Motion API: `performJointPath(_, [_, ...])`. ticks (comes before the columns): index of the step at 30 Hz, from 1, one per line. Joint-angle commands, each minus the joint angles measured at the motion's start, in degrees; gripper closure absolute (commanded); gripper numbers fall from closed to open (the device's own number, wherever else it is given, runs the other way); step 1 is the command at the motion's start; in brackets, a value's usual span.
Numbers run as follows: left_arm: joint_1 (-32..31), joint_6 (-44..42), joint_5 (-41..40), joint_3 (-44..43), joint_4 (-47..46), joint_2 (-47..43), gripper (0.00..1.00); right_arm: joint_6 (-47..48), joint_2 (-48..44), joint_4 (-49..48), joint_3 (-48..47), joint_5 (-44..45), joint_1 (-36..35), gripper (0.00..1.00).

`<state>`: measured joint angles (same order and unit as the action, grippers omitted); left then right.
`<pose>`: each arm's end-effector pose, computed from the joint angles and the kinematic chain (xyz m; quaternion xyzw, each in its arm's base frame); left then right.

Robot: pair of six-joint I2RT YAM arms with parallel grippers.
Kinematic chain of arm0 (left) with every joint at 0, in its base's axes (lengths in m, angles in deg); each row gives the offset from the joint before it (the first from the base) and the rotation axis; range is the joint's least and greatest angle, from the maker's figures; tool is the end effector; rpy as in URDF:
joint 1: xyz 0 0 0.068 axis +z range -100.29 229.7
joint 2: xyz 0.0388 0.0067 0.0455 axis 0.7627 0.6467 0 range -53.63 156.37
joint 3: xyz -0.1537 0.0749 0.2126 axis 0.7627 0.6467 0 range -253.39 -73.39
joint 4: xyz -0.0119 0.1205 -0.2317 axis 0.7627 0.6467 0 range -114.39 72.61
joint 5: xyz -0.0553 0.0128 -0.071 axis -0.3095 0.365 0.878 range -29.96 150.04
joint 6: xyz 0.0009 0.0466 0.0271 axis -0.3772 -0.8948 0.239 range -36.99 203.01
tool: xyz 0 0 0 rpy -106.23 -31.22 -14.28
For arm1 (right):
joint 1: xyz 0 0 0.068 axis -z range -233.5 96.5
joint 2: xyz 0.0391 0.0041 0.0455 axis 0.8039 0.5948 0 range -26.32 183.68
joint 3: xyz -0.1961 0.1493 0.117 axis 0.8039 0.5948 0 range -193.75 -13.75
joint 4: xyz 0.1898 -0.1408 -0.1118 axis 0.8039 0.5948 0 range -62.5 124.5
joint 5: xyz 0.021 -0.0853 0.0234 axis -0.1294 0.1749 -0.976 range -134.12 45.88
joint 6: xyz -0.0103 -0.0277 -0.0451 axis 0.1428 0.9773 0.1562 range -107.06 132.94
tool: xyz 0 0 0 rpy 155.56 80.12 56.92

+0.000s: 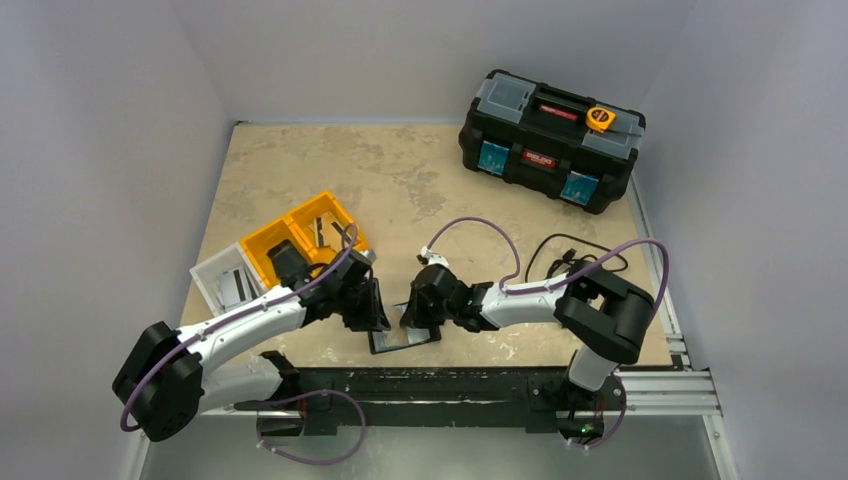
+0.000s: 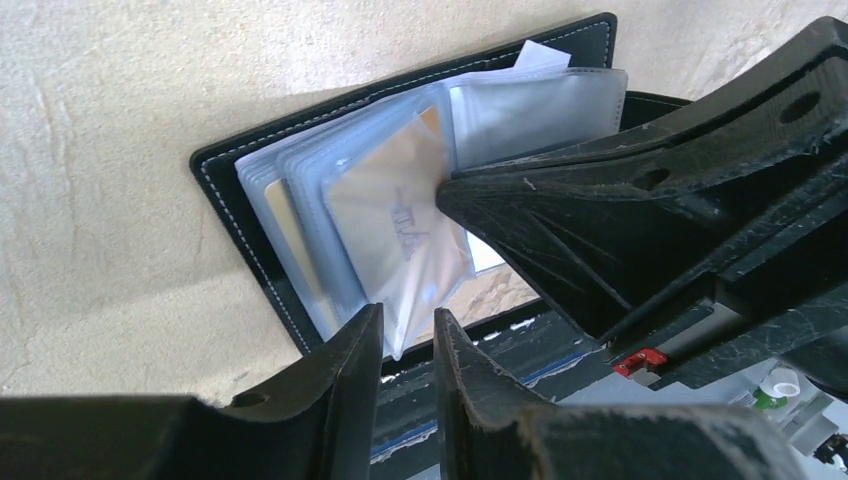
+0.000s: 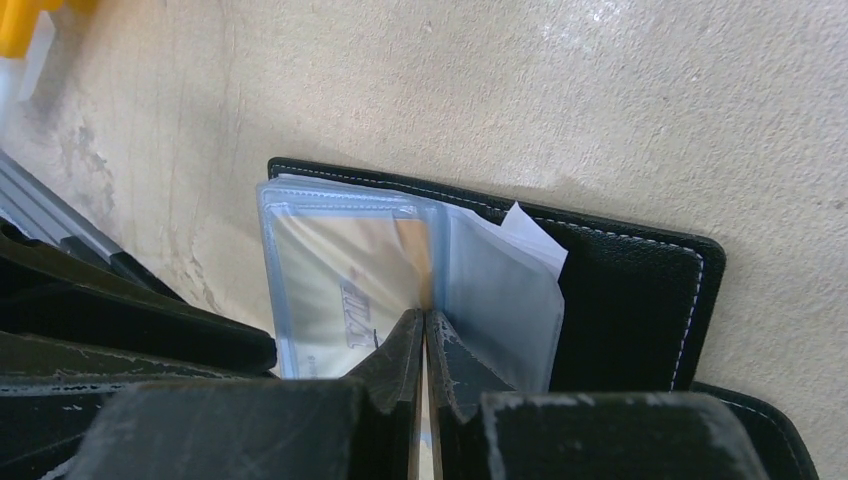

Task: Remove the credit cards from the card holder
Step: Remove the credit card from the card holder.

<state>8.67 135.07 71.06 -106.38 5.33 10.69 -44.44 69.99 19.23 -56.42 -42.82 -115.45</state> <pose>0.1455 -0.1355 0.1801 -0.0686 0.9616 -0.2446 0.1036 0.1509 0.2815 0.1362 -0.0325 0.9245 0.3224 0.2008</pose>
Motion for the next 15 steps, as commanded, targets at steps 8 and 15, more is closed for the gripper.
performJointPath(8, [-1.0,1.2,-2.3,-1.1,-1.9,3.2,0.73,0.8,3.9,4.6,3.0,-1.0,0.4,1.00])
performJointPath(15, [-1.0,1.2,-3.5,-1.0,-1.4,3.7,0.71,0.8,4.2,4.5,3.1,-1.1,0.6,1.00])
